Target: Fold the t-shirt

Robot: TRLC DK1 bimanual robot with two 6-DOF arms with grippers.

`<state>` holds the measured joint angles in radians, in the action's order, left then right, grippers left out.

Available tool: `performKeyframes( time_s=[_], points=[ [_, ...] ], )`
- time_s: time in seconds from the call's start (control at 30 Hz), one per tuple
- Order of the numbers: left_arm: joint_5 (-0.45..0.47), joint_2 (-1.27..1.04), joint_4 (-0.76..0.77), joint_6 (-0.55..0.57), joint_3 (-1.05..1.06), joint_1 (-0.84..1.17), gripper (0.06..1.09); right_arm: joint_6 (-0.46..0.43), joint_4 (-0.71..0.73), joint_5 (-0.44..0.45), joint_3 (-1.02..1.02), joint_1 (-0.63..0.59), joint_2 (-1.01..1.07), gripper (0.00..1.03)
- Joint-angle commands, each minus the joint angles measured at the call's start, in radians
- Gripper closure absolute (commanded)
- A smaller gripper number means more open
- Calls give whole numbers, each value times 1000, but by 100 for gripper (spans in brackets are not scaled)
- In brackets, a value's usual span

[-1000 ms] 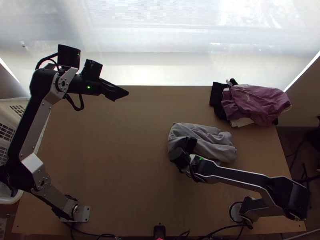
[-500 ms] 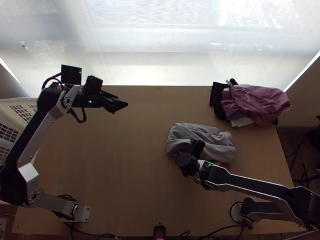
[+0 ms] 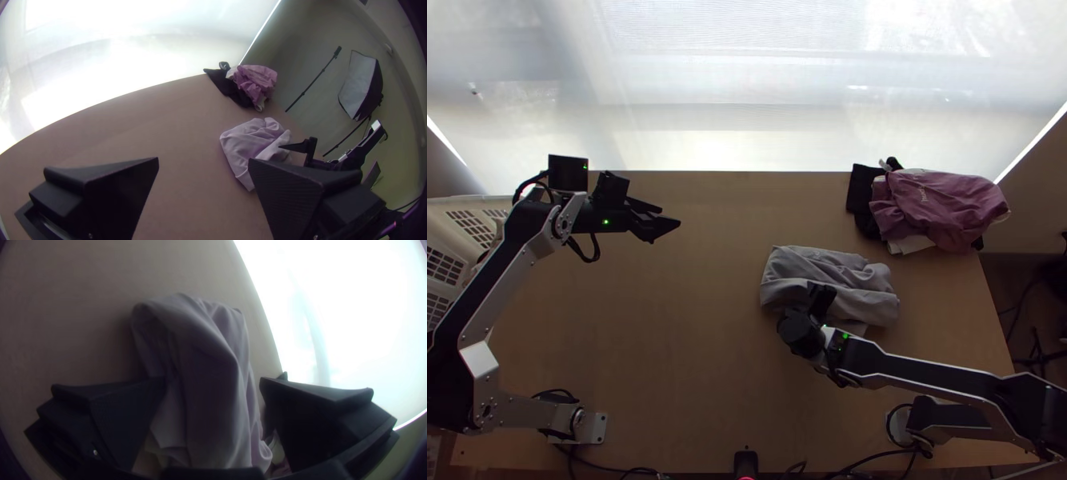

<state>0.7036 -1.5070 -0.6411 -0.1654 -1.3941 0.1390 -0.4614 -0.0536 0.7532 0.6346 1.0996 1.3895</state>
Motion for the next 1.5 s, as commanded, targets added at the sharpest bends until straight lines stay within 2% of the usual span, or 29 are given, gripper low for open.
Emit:
performKeyframes(
  time_s=[0.0,0.13,0.3,0.57,0.77,1.13,1.27,1.47],
  points=[
    [10,11,17,0,37,1,11,-52,6,15,8,2,-61,5],
    [13,2,35,0,43,2,11,-56,32,15,-15,-17,-46,5],
    [13,-1,50,0,58,1,11,-134,159,11,-29,-64,-1,5],
    [13,10,52,-6,86,-1,11,-171,279,-115,-21,-164,117,5],
    [13,27,52,-6,87,-9,11,-140,250,-158,-19,-135,129,5],
    [13,39,50,-2,87,-3,11,-13,40,-206,14,-95,59,5],
    [13,37,50,0,86,-1,11,15,34,-236,-4,-81,69,5],
    [13,39,50,-5,86,-1,11,9,37,-244,0,-75,97,5]
  ],
)
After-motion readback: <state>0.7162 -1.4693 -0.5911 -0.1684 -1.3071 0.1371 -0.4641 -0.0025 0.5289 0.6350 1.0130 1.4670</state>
